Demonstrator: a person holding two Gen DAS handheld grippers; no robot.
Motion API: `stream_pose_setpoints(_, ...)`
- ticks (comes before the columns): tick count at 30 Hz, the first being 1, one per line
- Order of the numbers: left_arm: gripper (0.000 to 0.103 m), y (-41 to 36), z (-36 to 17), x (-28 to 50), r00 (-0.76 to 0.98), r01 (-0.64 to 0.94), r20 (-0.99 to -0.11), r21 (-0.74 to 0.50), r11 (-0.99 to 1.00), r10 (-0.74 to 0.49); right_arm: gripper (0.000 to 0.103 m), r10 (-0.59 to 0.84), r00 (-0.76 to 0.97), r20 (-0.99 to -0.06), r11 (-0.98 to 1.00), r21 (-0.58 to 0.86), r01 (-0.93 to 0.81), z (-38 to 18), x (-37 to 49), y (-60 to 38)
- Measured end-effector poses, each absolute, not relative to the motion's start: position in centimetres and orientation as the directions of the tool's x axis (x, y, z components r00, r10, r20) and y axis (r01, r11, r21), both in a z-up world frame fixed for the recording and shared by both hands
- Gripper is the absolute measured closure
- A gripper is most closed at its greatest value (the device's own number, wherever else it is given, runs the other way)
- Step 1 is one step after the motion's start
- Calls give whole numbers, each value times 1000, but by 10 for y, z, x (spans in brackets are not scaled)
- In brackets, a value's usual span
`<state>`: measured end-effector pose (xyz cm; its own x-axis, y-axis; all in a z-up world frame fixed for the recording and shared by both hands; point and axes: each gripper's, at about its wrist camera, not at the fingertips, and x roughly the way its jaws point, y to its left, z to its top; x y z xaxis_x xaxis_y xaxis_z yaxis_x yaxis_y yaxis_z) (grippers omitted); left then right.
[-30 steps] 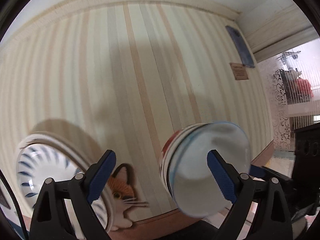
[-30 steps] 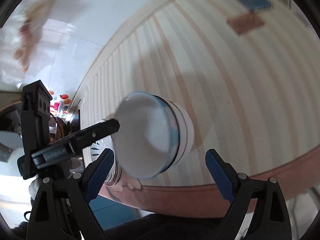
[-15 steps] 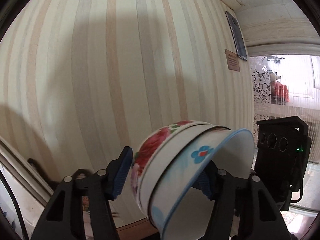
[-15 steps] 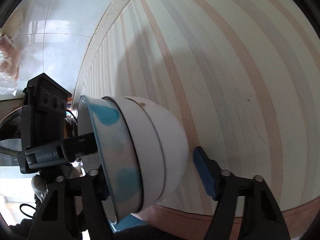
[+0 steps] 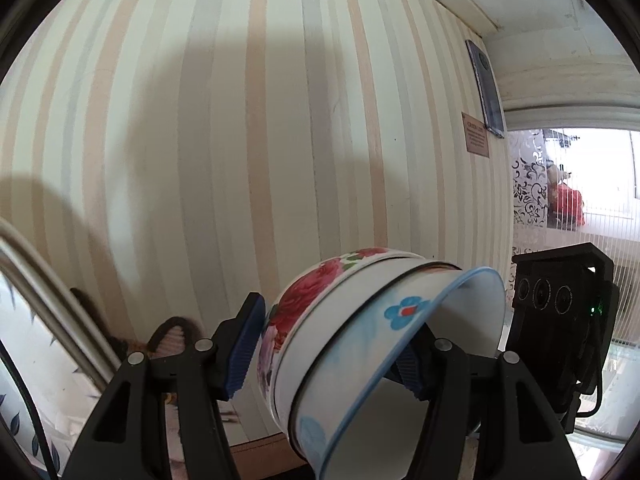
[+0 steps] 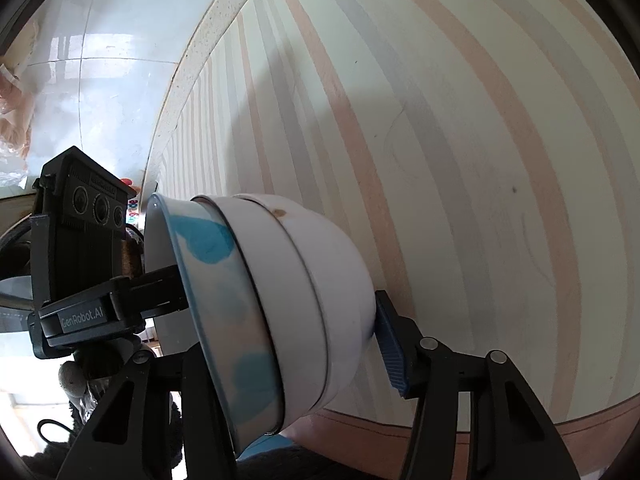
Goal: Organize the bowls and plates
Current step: 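Carry the bowl stack with both grippers over the blue-leaf plate stack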
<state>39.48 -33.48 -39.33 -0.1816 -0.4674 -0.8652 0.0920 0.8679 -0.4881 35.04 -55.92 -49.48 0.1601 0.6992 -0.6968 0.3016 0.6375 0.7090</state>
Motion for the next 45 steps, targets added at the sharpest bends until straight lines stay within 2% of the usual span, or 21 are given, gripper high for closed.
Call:
stream_pose_setpoints(12,45,-302,-364,397,-111,31,-882,-463,886,-458,48,748,120,-653,611,747,261,-486,379,-525)
stream_pose_setpoints(23,45,-216,-333,391,6,-64,-889,-457,887,-457,48,773,34,-634,625,769,133,-461,407,-438)
stream_pose_setpoints(33,45,-135,-343,386,17,-133,-896,-442,887,-444,48,787,-17,-617,615,782,103,-453,400,-351)
stream_pose_setpoints(45,45,-108,-367,387,-22,-144,-895,-438,887,-446,48,755,-57,-654,656,748,106,-473,406,-304)
